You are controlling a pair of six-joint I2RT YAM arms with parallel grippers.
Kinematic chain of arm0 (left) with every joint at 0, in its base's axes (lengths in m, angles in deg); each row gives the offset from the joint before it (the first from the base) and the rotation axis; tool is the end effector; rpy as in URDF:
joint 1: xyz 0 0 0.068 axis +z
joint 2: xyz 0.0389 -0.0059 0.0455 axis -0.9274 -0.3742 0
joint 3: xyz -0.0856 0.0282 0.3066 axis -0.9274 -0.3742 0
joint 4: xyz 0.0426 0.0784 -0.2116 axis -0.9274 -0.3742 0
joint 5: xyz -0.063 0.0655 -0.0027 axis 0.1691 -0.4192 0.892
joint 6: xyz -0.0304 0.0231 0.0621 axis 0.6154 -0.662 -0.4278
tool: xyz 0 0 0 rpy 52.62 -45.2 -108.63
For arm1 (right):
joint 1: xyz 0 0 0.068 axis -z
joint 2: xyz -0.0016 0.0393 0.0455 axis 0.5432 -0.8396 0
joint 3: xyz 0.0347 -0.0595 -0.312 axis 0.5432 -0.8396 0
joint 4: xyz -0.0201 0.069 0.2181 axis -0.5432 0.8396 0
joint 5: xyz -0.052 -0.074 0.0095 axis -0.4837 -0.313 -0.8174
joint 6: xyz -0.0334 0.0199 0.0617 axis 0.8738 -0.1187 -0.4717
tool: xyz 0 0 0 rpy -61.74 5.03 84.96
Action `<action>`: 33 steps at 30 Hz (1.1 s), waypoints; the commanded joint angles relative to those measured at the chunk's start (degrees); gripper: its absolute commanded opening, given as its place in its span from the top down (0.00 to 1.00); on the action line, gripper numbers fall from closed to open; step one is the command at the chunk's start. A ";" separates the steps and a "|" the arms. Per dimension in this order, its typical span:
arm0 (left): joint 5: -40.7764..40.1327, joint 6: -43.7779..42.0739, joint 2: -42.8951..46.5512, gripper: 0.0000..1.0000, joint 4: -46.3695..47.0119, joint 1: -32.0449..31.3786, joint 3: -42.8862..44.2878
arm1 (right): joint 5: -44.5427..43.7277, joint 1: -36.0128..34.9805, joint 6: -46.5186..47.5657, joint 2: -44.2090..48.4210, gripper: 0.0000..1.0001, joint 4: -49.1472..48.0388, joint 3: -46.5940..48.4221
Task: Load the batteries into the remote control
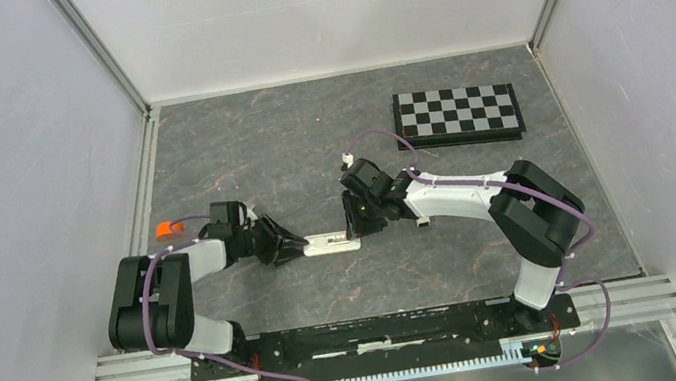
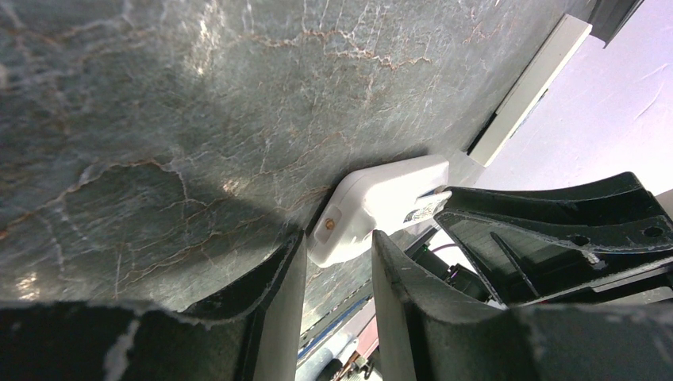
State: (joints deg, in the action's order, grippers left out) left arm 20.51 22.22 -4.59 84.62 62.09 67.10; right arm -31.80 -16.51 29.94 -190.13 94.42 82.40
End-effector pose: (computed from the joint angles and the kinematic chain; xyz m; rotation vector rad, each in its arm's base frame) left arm 0.2038 -0.0598 0.1713 -0.8132 2.6413 -1.2195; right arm 0.2265 0.2697 0.2208 -0.1575 2.7158 0.6320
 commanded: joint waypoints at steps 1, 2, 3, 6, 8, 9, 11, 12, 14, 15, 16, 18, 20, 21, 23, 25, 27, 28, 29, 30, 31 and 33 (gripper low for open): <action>0.46 -2.51 -0.40 0.57 0.14 -0.22 0.39 | -2.01 -0.34 -1.14 0.43 0.68 -3.09 2.02; 0.50 -2.50 -0.36 0.57 0.20 -0.22 0.39 | -2.01 -0.40 -1.19 0.34 0.68 -3.24 2.15; 0.46 -2.55 -0.36 0.57 0.20 -0.22 0.33 | -1.98 -0.34 -1.28 0.24 0.68 -3.43 2.15; 0.45 -2.60 -0.43 0.57 0.20 -0.24 0.39 | -1.75 -0.34 -1.69 -0.08 0.70 -4.03 2.13; 0.53 -2.60 -0.43 0.57 0.20 -0.22 0.47 | -1.45 -0.45 -1.87 -0.62 0.72 -3.60 2.44; 0.55 -2.64 -0.36 0.57 0.20 -0.23 0.45 | -1.19 -0.43 -2.02 -0.94 0.73 -3.14 2.71; 0.72 -2.60 -0.36 0.57 0.25 -0.24 0.48 | -0.79 -0.54 -2.52 -1.21 0.77 -2.79 2.61; 0.96 -2.60 -0.36 0.57 0.24 -0.29 0.39 | -0.43 -0.60 -2.95 -1.29 0.79 -2.67 2.49; 1.41 -2.52 -0.39 0.57 0.48 -0.24 0.29 | 0.78 -0.66 -4.11 -1.42 0.83 -2.89 2.06; 1.80 -2.35 -0.40 0.57 0.91 -0.22 0.17 | 1.54 -0.70 -4.80 -1.42 0.86 -3.10 1.83; 2.01 -2.25 -0.43 0.57 1.14 -0.22 0.08 | 2.00 -0.80 -5.84 -1.43 0.89 -3.26 1.64; 2.34 -1.99 -0.71 0.57 1.17 -0.22 -0.13 | 3.56 -0.77 -7.64 -1.38 0.92 -4.08 0.98; 2.56 -1.90 -0.88 0.57 1.17 -0.22 -0.30 | 4.60 -0.78 -9.10 -1.34 0.94 -4.04 0.89; 2.57 -1.85 -0.88 0.57 2.33 -0.23 -0.38 | 4.73 -0.81 -9.36 -1.26 0.94 -4.09 0.97; 2.66 -1.89 -1.03 0.57 2.77 -0.28 -0.40 | 4.58 -0.82 -10.15 -1.07 0.95 -3.67 1.22; 2.66 -1.82 -1.00 0.57 2.85 -0.22 -0.40 | 4.98 -0.62 -11.05 -1.16 0.96 -3.39 1.39; 2.69 -1.81 -0.97 0.57 2.91 -0.30 -0.40 | 6.03 -0.61 -12.27 -1.33 0.97 -3.44 1.35; 2.66 -1.81 -0.86 0.57 2.94 -0.22 -0.45 | 6.30 -0.60 -12.71 -1.46 0.97 -3.26 1.41; 2.67 -1.81 -0.73 0.57 2.97 -0.26 -0.49 | 6.40 -0.60 -13.14 -1.42 0.97 -3.03 1.26; 2.64 -1.81 -0.77 0.57 2.93 -0.26 -0.59 | 6.41 -0.60 -13.70 -1.42 0.98 -2.72 1.10; 2.66 -1.81 -0.69 0.57 2.93 -0.23 -0.58 | 6.29 -0.60 -14.01 -1.28 0.98 -2.57 0.82; 2.65 -1.81 -0.76 0.57 2.86 -0.22 -0.62 | 6.07 -0.49 -15.12 -0.78 0.98 -2.43 -0.13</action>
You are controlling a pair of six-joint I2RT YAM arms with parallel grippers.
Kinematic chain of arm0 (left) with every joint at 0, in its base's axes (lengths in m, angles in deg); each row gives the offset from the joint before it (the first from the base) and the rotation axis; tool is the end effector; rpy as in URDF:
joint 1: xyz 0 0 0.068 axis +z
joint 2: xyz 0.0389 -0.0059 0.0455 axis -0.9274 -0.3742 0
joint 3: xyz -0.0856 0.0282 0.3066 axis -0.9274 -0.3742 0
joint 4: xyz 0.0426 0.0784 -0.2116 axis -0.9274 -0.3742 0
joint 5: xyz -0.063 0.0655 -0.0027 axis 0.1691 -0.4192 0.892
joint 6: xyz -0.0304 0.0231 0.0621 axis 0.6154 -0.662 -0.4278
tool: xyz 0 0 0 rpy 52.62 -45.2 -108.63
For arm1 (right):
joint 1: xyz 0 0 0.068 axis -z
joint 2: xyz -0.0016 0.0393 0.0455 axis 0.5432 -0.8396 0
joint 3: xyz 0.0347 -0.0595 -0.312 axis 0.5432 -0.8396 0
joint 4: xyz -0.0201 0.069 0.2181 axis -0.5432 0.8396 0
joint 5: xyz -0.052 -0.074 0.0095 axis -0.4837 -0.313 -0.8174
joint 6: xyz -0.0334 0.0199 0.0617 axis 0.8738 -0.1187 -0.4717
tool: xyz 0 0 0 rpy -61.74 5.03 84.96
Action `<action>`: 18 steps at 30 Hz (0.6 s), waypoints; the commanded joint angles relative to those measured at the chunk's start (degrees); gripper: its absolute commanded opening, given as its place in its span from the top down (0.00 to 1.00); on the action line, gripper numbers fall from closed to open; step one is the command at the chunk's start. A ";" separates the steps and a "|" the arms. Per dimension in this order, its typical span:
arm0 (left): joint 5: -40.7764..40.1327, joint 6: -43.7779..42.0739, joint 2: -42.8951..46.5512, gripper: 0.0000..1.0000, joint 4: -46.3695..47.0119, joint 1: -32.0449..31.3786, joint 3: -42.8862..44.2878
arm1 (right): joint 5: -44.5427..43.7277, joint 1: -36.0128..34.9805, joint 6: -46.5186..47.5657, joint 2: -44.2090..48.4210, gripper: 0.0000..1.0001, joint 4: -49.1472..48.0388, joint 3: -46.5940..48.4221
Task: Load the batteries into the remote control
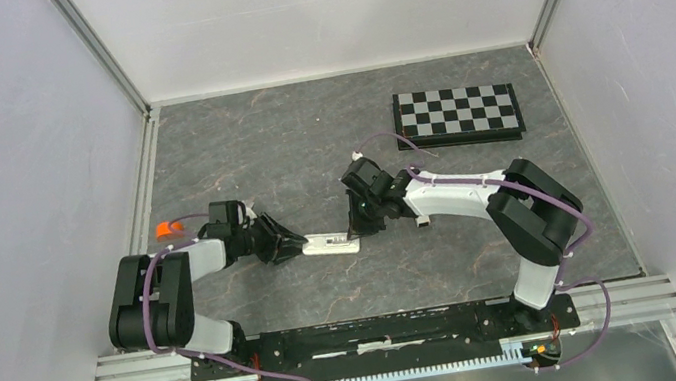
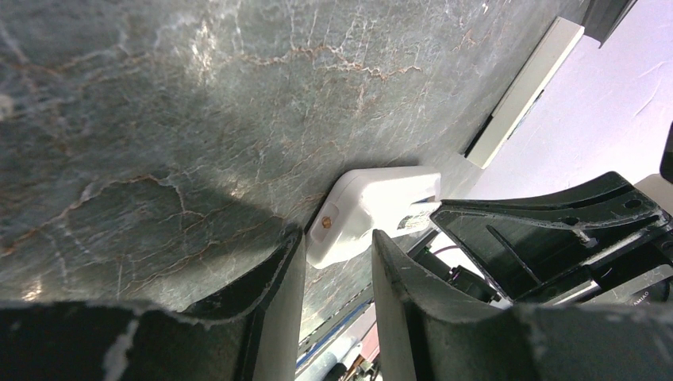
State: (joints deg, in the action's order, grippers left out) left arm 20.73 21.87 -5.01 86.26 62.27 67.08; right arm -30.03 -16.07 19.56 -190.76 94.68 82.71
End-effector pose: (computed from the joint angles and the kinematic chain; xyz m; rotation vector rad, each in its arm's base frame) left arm 0.2072 -0.0597 0.1718 -0.7900 2.6226 -1.2270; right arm 0.2282 0.2704 0.2184 0.0894 2.7746 0.7008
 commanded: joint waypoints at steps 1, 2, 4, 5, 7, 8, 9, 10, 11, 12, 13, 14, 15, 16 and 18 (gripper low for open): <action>2.44 -1.46 -0.34 0.57 1.24 -0.39 -0.58 | 4.26 -0.87 -5.17 0.10 0.98 -2.78 -1.08; 2.26 -1.46 -0.32 0.57 1.12 -0.42 -0.59 | 4.29 -0.83 -5.63 0.46 0.98 -2.61 -1.68; 1.97 -1.54 -0.31 0.57 0.90 -0.40 -0.56 | 4.19 -0.78 -6.27 1.02 0.98 -2.70 -2.58; 1.80 -1.61 -0.45 0.57 0.64 -0.43 -0.51 | 4.21 -0.73 -6.53 1.43 0.99 -3.10 -3.14; 1.53 -1.68 -0.62 0.57 0.37 -0.45 -0.38 | 4.13 -0.69 -6.81 1.90 0.99 -2.91 -3.74; 1.41 -1.71 -0.65 0.58 0.16 -0.40 -0.31 | 4.08 -0.69 -6.94 2.22 0.99 -3.15 -4.12; 1.26 -1.81 -0.70 0.58 0.14 -0.40 -0.30 | 4.12 -0.68 -7.12 2.45 0.99 -3.24 -4.40; 1.22 -1.81 -0.67 0.58 0.06 -0.42 -0.29 | 4.12 -0.67 -7.23 2.65 1.00 -3.41 -4.67; 1.10 -1.81 -0.67 0.58 0.10 -0.39 -0.29 | 4.18 -0.68 -7.25 2.79 1.00 -3.62 -4.88; 1.12 -1.81 -0.66 0.58 0.06 -0.40 -0.29 | 4.44 -0.69 -7.25 2.84 1.00 -4.23 -5.02; 1.08 -1.81 -0.71 0.58 0.08 -0.41 -0.29 | 4.63 -0.71 -7.21 2.85 1.00 -4.93 -5.13; 1.10 -1.81 -0.71 0.58 0.10 -0.39 -0.29 | 4.80 -0.69 -7.31 2.77 1.00 -5.20 -5.05; 1.10 -1.82 -0.73 0.58 0.06 -0.40 -0.29 | 5.15 -0.70 -7.40 2.68 1.00 -5.81 -5.04; 1.18 -1.89 -0.80 0.58 0.07 -0.40 -0.29 | 5.39 -0.69 -7.57 2.57 1.00 -6.30 -4.96; 1.21 -1.96 -0.75 0.58 0.08 -0.44 -0.29 | 6.04 -0.69 -7.95 2.54 1.00 -7.59 -4.92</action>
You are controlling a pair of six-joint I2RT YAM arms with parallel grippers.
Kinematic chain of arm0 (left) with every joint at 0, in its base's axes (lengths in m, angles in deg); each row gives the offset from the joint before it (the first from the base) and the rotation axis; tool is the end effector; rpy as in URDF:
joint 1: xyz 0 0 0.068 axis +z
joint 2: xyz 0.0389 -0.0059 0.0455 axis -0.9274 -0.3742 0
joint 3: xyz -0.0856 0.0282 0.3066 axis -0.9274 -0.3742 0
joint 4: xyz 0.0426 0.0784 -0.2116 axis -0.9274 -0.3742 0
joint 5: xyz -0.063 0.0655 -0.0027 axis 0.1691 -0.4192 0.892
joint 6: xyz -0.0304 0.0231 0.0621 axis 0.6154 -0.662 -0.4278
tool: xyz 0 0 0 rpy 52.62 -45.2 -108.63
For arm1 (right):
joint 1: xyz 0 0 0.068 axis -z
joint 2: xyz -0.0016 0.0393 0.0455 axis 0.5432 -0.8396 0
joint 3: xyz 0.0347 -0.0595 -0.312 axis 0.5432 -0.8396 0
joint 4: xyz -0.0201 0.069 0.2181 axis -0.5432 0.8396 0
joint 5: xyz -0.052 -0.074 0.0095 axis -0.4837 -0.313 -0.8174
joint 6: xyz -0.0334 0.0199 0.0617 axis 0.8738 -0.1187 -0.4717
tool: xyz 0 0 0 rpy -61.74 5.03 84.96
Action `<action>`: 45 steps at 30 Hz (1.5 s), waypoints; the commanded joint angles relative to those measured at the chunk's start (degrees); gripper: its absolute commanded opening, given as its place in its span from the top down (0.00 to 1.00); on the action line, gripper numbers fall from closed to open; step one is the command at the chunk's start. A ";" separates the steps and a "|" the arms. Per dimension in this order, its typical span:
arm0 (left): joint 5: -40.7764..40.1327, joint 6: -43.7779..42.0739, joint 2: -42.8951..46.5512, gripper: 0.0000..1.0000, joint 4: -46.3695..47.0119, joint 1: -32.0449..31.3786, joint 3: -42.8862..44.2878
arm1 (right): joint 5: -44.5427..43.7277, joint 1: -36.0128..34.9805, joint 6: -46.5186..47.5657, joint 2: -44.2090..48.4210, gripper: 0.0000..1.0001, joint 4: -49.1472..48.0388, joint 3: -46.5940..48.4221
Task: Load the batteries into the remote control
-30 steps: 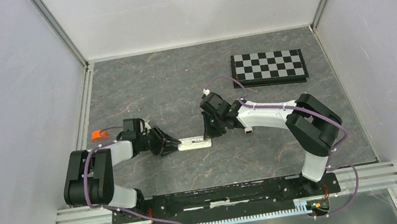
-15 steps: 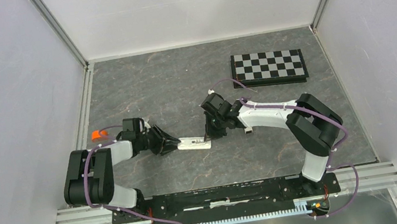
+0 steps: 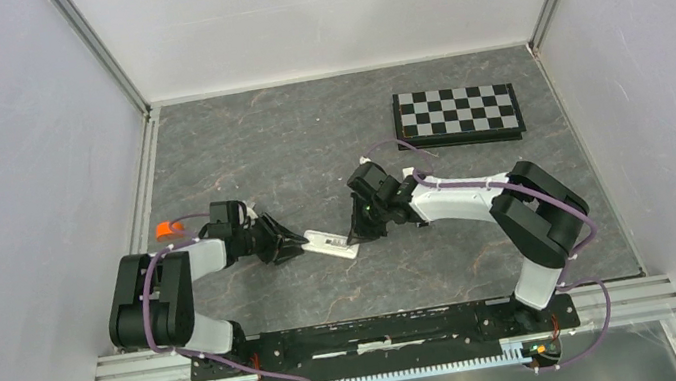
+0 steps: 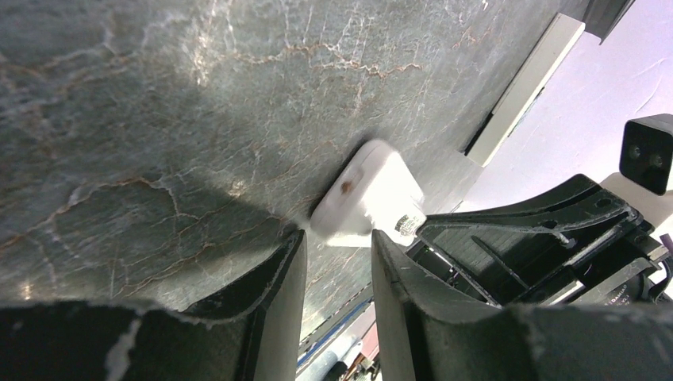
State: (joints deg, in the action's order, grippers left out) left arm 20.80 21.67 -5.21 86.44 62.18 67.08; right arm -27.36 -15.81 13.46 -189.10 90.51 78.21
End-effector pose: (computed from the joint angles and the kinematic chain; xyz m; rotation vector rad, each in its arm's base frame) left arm 0.2076 -0.0601 0.1713 -0.7829 2.6244 -1.2280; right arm 0.2201 0.2630 0.2121 0.2243 2.7929 0.7937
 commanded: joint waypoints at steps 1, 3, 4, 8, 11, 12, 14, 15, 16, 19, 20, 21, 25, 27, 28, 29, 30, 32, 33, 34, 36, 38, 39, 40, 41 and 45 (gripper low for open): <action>1.14 -1.79 -0.54 0.58 -0.11 -0.31 -0.29 | 3.47 -0.95 -2.12 0.95 1.00 -3.76 -0.25; 1.22 -1.92 -0.74 0.58 -0.12 -0.31 -0.32 | 3.80 -0.98 -2.69 1.15 1.00 -5.70 -0.21; 1.29 -1.96 -0.90 0.58 -0.12 -0.32 -0.21 | 3.87 -0.95 -2.92 1.07 1.00 -6.33 0.07; 1.50 -1.87 -1.18 0.58 -0.11 -0.31 -0.12 | 3.13 -0.95 -2.38 -0.48 1.00 -4.99 2.35; 0.40 -2.44 0.29 0.58 -2.40 -0.33 0.50 | 1.38 -0.95 -1.75 -0.32 0.95 -2.90 2.59; -0.26 -2.71 0.96 0.58 -3.20 -0.33 0.92 | 1.12 -0.96 -1.47 -0.02 0.93 -2.60 2.47; -1.10 -3.23 1.73 0.57 -4.25 -0.31 1.86 | 1.08 -0.96 -1.20 0.37 0.87 -2.18 2.36; -1.43 -3.43 2.01 0.57 -4.71 -0.30 2.46 | 1.31 -0.97 -1.11 0.40 0.84 -2.17 2.35; -1.79 -3.77 2.14 0.56 -5.30 -0.24 3.08 | 1.60 -0.96 -1.10 0.53 0.82 -2.08 2.27; -3.10 -5.04 2.37 0.54 -7.63 -0.27 5.39 | 1.39 -0.97 -0.95 1.31 0.73 -1.96 1.53; -3.71 -5.63 2.51 0.54 -8.59 -0.15 6.23 | 1.05 -0.95 -0.93 1.85 0.71 -2.00 1.23; -4.58 -6.46 2.75 0.53 -9.46 -0.20 6.91 | 0.66 -0.93 -0.74 2.28 0.70 -1.96 1.09; -7.51 -9.17 3.08 0.50 -12.42 0.13 9.99 | -0.84 -0.99 1.55 3.30 0.74 -1.85 2.44; -8.39 -9.82 2.46 0.48 -12.99 0.18 11.46 | -1.26 -1.02 3.62 3.05 0.78 -1.62 3.94; -8.60 -9.91 2.04 0.48 -12.97 0.22 11.92 | -1.75 -1.18 4.72 2.99 0.79 -1.55 4.65; -8.59 -9.85 1.70 0.48 -12.76 0.16 12.44 | -1.96 -1.41 5.61 2.76 0.80 -1.84 5.27; -8.48 -9.53 1.24 0.48 -12.57 0.15 12.66 | -1.73 -1.56 6.42 2.45 0.80 -2.67 5.78; -8.20 -8.79 0.64 0.48 -11.34 0.22 12.88 | -0.07 -1.87 7.22 1.27 0.82 -3.95 6.54; -7.97 -8.58 0.43 0.48 -11.05 0.20 12.85 | 0.38 -2.08 7.42 0.34 0.83 -3.81 7.09; -7.76 -8.39 -0.01 0.48 -10.81 0.18 12.92 | 0.79 -2.28 7.54 -0.31 0.84 -3.66 7.43; -7.33 -8.11 -0.71 0.48 -10.46 0.21 12.85 | 1.63 -2.53 7.41 -1.61 0.84 -3.41 7.56; -6.95 -8.03 -1.38 0.48 -10.01 0.22 12.54 | 3.06 -2.65 6.96 -2.92 0.85 -2.87 7.44; -6.74 -8.03 -1.72 0.48 -9.89 0.22 12.45 | 3.55 -2.62 6.52 -3.46 0.85 -2.51 7.23; -6.55 -7.90 -1.99 0.48 -9.58 0.20 12.37 | 4.13 -2.62 6.17 -3.88 0.86 -2.28 6.90; -6.41 -7.72 -2.25 0.48 -9.32 0.22 12.23 | 4.27 -2.63 5.88 -4.39 0.87 -1.78 6.57; -6.06 -7.25 -2.89 0.48 -8.52 0.22 11.91 | 1.84 -2.62 5.66 -5.73 0.89 1.50 5.84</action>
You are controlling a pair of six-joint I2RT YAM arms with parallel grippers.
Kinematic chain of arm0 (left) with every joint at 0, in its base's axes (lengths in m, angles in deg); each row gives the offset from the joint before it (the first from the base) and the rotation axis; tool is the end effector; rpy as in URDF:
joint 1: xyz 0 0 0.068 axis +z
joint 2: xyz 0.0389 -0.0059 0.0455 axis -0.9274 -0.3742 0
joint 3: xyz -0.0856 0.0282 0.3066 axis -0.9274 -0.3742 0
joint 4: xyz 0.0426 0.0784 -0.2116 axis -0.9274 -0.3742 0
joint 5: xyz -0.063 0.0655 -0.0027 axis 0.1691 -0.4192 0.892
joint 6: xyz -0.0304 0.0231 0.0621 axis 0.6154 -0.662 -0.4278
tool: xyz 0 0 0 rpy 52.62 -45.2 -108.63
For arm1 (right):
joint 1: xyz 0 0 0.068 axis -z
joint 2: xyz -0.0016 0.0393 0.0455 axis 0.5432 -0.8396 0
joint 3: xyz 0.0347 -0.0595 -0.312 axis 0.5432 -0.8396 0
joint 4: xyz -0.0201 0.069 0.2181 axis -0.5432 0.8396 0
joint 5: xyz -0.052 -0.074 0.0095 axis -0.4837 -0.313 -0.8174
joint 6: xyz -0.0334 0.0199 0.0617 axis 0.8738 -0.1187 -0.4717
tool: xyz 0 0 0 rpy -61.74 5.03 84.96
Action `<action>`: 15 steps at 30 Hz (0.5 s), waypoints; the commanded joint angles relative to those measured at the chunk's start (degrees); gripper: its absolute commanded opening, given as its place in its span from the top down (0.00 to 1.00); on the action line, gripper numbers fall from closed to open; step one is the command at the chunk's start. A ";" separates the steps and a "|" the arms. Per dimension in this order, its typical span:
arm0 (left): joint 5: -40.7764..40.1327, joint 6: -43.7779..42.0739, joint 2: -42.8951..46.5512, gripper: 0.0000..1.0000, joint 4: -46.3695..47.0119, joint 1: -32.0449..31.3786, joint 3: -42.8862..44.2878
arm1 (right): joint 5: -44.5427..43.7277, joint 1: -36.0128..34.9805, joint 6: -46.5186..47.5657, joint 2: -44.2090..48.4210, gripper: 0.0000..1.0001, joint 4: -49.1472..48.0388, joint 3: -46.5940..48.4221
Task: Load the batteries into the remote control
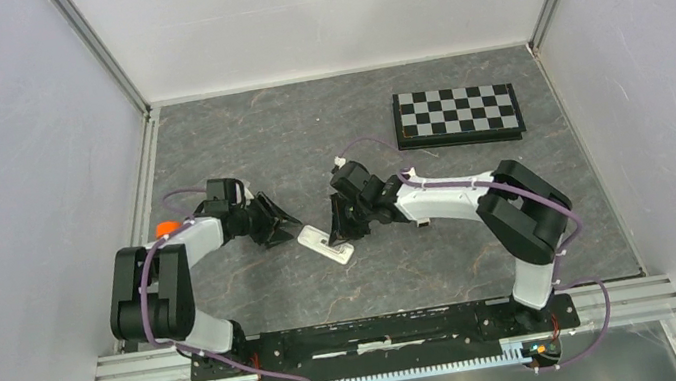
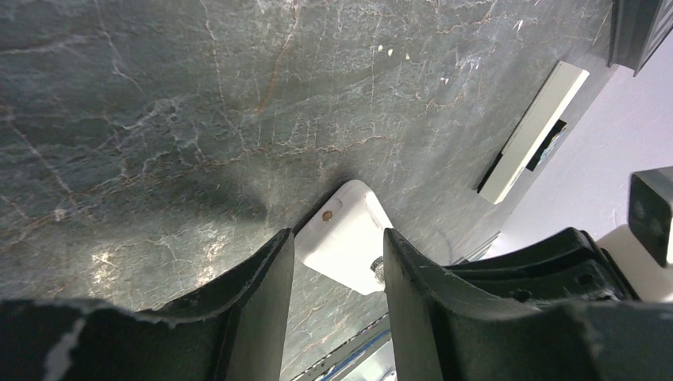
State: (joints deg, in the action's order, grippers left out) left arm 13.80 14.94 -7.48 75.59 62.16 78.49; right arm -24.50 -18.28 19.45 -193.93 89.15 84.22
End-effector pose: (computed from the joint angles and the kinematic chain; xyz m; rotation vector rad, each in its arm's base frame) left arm 0.2412 -0.0576 0.1940 -0.6890 2.6478 -1.0292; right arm 0.2264 0.2992 0.2145 -0.0096 2.7741 0.8710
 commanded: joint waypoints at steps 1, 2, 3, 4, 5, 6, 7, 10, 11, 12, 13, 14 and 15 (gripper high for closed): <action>1.02 -0.43 -0.63 0.48 2.37 0.22 0.39 | -1.71 -0.15 -0.28 -1.12 0.89 3.27 -0.43; 1.04 -0.42 -0.74 0.48 2.37 0.23 0.35 | -2.25 -0.15 -0.44 -1.22 0.89 3.30 -0.78; 1.08 -0.50 -0.74 0.48 2.37 0.24 0.37 | -2.92 -0.15 -0.45 -1.29 0.89 3.30 -1.08; 1.06 -0.50 -0.75 0.48 2.37 0.24 0.42 | -3.31 -0.15 -0.52 -1.60 0.89 3.41 -1.39; 1.04 -0.50 -0.75 0.48 2.37 0.24 0.36 | -3.48 -0.22 -0.41 -1.69 0.89 3.28 -1.60; 1.11 -0.50 -0.78 0.48 2.37 0.23 0.27 | -3.74 -0.20 -0.47 -1.90 0.89 3.34 -1.77; 1.11 -0.50 -0.71 0.48 2.37 0.22 0.22 | -4.07 -0.14 -0.42 -1.90 0.89 3.30 -1.96; 1.11 -0.59 -0.73 0.48 2.37 0.24 0.08 | -5.34 -0.15 -0.24 -2.25 0.89 4.05 -1.87; 1.11 -0.55 -0.75 0.48 2.37 0.20 0.04 | -5.67 -0.15 -0.16 -2.44 0.89 4.37 -1.89; 1.10 -0.51 -0.82 0.48 2.37 0.19 0.09 | -6.30 -0.11 -0.02 -2.67 0.89 4.80 -1.83; 1.18 -0.42 -0.90 0.48 2.45 0.22 0.12 | -6.92 -0.15 -0.01 -2.88 0.89 5.28 -1.90; 1.19 -0.34 -0.98 0.48 2.46 0.19 0.23 | -7.33 -0.14 0.05 -3.12 0.89 5.40 -2.18; 1.19 -0.33 -1.01 0.48 2.58 0.24 0.32 | -7.59 -0.15 0.06 -3.43 0.88 5.69 -2.41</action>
State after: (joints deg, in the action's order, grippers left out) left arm 14.24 14.94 -8.13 76.29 62.20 78.47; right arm -26.08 -18.28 18.55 -194.47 89.76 83.95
